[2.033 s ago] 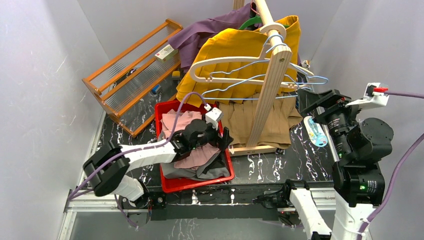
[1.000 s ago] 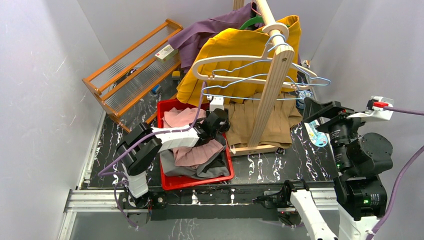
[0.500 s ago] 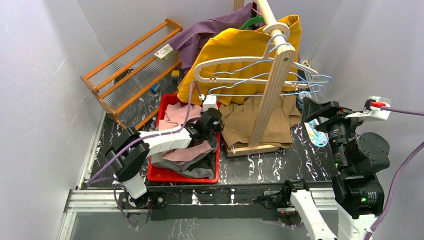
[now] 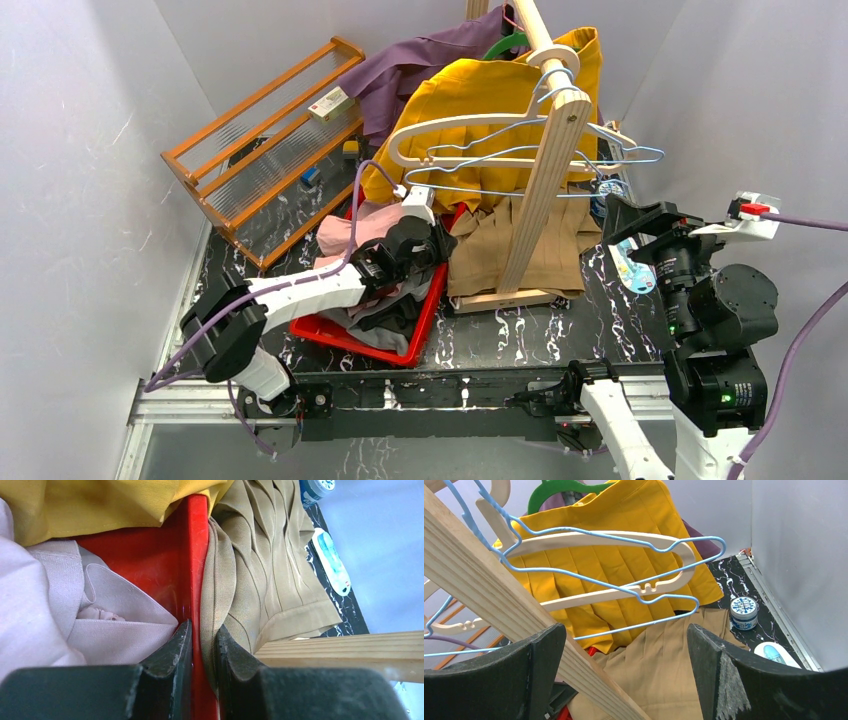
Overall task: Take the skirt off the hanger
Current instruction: Pick up the skirt from the center of the board.
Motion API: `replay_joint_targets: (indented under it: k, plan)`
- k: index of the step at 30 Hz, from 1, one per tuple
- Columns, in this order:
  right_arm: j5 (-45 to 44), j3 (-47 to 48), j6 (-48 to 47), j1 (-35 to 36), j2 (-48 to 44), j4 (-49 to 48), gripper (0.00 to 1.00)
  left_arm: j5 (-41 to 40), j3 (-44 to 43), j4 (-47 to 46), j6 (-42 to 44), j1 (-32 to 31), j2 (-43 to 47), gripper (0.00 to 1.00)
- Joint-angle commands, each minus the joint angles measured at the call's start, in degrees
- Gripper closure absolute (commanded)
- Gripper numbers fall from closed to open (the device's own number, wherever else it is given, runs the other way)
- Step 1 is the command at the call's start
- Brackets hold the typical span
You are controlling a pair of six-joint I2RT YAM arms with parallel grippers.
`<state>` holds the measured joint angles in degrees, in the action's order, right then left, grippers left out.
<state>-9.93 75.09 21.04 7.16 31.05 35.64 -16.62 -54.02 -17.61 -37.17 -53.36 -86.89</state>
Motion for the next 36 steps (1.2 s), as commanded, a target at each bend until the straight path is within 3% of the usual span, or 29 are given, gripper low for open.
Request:
replay_joint_targets:
  k: [1,13,17,19,22,23,26,28,33,36]
  plan:
    - [-0.1,1.0,0.1,0.3,-0.7,-3.2,0.02,-0.7,-3.3,-4.7,1.0,0.0,-1.5,1.00]
    - [-0.2,-0.4,-0.2,0.2,-1.3,-3.6,0.02,-20.6,-1.3,9.8,-5.3,0.0,-2.4,1.00]
    - [0.1,-0.6,-0.2,0.3,-1.1,-3.8,0.02,-21.1,-1.2,9.3,-1.8,0.1,-1.6,1.00]
    - [-0.1,-0.8,-0.2,0.3,-1.1,-3.8,0.02,-18.1,-0.8,7.9,0.4,0.1,-0.9,0.83]
    - [0.0,-1.0,-0.2,0.4,-1.0,-3.8,0.02,-10.5,1.1,3.7,4.0,0.1,1.7,0.42]
    - [0.1,-1.1,-0.1,0.4,-0.9,-3.8,0.02,-8.6,1.3,3.4,4.1,0.1,2.6,0.33]
    - [0.3,-1.4,0.0,0.4,-1.0,-3.7,0.02,-4.1,0.2,6.1,3.4,0.2,4.9,0.20]
    - [0.4,-1.6,0.1,0.4,-1.0,-3.6,0.02,-1.2,-0.5,8.2,2.5,0.1,5.7,0.19]
    - [0.7,-2.9,0.6,0.4,-1.4,-4.2,0.02,8.7,-0.9,6.8,-1.5,-0.1,5.7,0.31]
    - [1.3,-3.2,0.8,0.3,-1.3,-4.5,0.02,9.7,-2.2,5.8,-1.7,-1.5,3.8,0.38]
